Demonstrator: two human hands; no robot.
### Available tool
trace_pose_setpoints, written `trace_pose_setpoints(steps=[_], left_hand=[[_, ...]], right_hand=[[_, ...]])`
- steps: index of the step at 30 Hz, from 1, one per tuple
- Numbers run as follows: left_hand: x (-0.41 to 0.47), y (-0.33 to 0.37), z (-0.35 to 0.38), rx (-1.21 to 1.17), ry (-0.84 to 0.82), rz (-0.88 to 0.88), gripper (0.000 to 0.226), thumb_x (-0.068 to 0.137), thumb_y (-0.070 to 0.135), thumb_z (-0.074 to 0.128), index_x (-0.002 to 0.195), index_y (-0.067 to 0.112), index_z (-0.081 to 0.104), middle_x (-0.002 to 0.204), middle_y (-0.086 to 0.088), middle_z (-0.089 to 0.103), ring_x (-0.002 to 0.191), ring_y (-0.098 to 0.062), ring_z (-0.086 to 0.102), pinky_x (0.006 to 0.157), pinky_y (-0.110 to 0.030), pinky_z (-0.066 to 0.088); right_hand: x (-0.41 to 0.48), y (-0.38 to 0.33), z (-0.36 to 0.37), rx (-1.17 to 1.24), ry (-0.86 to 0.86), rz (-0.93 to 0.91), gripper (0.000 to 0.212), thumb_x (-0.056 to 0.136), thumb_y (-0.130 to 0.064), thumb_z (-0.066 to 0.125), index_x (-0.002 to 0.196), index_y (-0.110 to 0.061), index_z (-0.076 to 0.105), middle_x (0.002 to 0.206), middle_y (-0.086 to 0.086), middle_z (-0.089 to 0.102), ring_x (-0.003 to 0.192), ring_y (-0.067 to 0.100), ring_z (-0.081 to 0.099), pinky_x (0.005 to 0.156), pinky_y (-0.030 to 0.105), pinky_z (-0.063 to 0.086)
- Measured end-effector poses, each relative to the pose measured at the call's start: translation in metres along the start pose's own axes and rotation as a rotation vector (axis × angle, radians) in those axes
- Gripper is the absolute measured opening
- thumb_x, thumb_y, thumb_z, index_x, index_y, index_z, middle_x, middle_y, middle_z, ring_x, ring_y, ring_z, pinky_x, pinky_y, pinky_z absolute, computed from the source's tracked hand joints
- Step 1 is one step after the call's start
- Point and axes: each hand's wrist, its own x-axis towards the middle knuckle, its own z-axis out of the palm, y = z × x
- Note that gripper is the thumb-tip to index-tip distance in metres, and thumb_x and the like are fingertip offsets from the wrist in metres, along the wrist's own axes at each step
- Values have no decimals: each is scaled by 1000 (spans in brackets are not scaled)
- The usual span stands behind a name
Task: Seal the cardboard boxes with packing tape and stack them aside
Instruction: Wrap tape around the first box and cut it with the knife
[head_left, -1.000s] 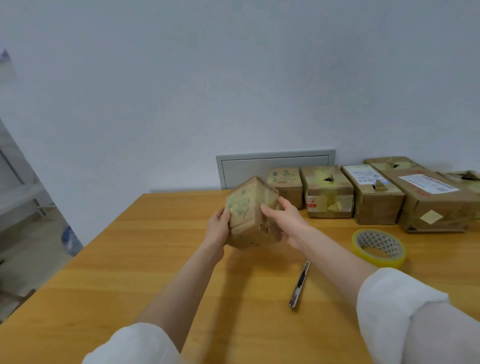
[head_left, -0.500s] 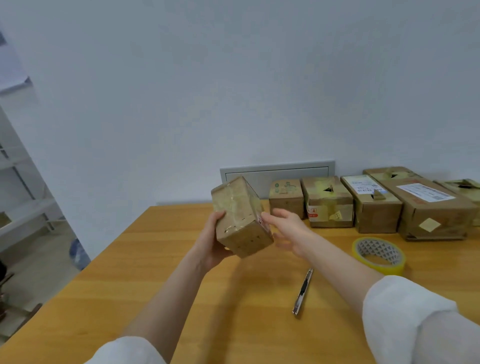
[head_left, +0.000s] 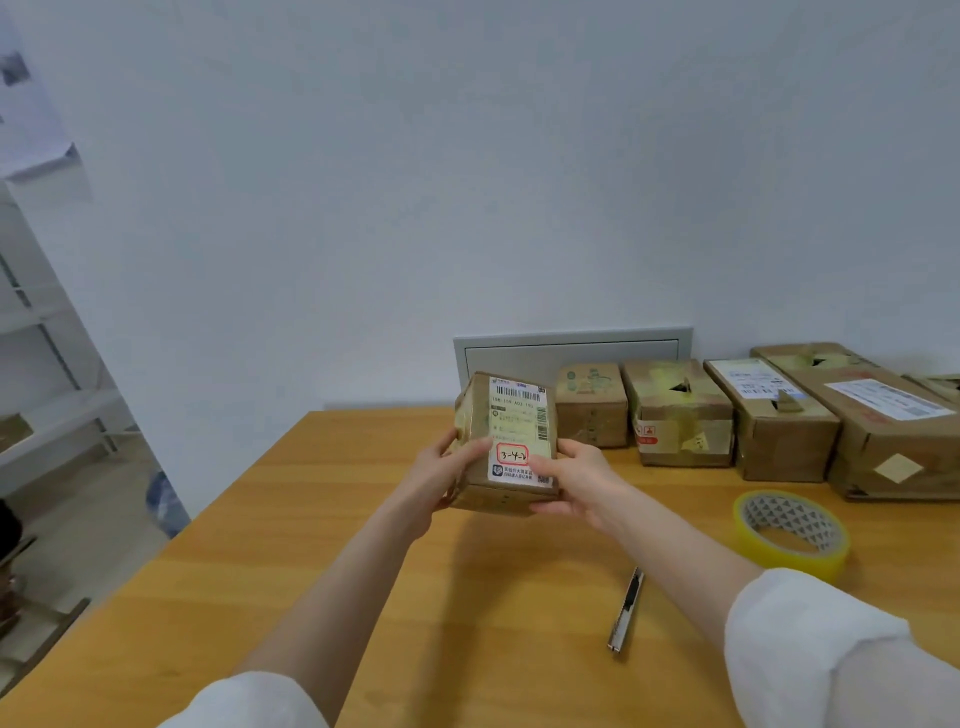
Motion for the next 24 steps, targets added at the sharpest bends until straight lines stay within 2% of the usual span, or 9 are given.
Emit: trace_pose_setpoints(steps=[3, 7, 11, 14, 17, 20, 22, 24], left_hand=[[7, -4, -7, -51, 25, 2, 63, 84, 38, 69, 142, 30, 44, 112, 1, 69, 90, -14, 68, 60, -25, 52], [21, -6, -15, -88, 73, 8, 54, 89, 44, 62, 139, 29, 48, 111, 4, 69, 95, -15, 66, 67, -27, 51], [49, -6, -22, -36, 268, 35, 42, 95, 44, 52, 132, 24, 55, 104, 5, 66, 92, -13, 60, 71, -27, 47], [74, -4, -34, -11, 361, 40, 28, 98, 34, 49, 121, 23, 61, 95, 4, 66, 88, -15, 58, 69, -27, 46], [98, -1, -55, 41, 413, 38, 23, 94, 23, 48, 111, 19, 64, 88, 6, 65, 78, -13, 56, 63, -26, 43], [122, -5, -81, 69, 496, 27, 29, 94, 22, 51, 121, 13, 58, 103, -1, 63, 89, -17, 55, 72, -29, 42], [138, -10, -98, 86, 561, 10, 36, 94, 26, 54, 127, 10, 52, 119, -6, 59, 100, -20, 53, 80, -32, 43], [153, -18, -112, 87, 596, -10, 38, 95, 30, 54, 128, 11, 50, 124, -7, 57, 104, -22, 52, 84, -34, 43]], right_hand=[[9, 0, 2, -6, 0, 4, 54, 89, -5, 63, 139, -12, 43, 96, 4, 64, 93, 25, 66, 67, 40, 60], [25, -4, 12, -6, 13, 4, 52, 89, -3, 63, 137, -9, 45, 93, 4, 63, 87, 22, 65, 63, 34, 60], [48, -12, 30, -14, 33, -6, 52, 88, 0, 64, 136, -4, 45, 114, 13, 62, 94, 24, 64, 61, 30, 59], [72, -18, 54, -31, 53, -12, 51, 88, 0, 63, 135, -3, 45, 125, 18, 58, 106, 29, 61, 72, 34, 59], [99, -19, 82, -24, 65, 8, 47, 88, 1, 63, 132, -3, 47, 126, 18, 57, 107, 29, 60, 78, 35, 58], [123, -18, 105, 18, 22, 45, 45, 90, 1, 60, 133, -4, 48, 126, 16, 58, 110, 28, 59, 73, 29, 57], [137, -15, 120, 27, -10, 55, 44, 91, 1, 57, 134, -5, 49, 127, 15, 58, 112, 27, 58, 78, 29, 56], [150, -12, 132, 3, -41, 54, 44, 92, -1, 57, 135, -9, 49, 130, 13, 57, 115, 26, 56, 85, 30, 55]])
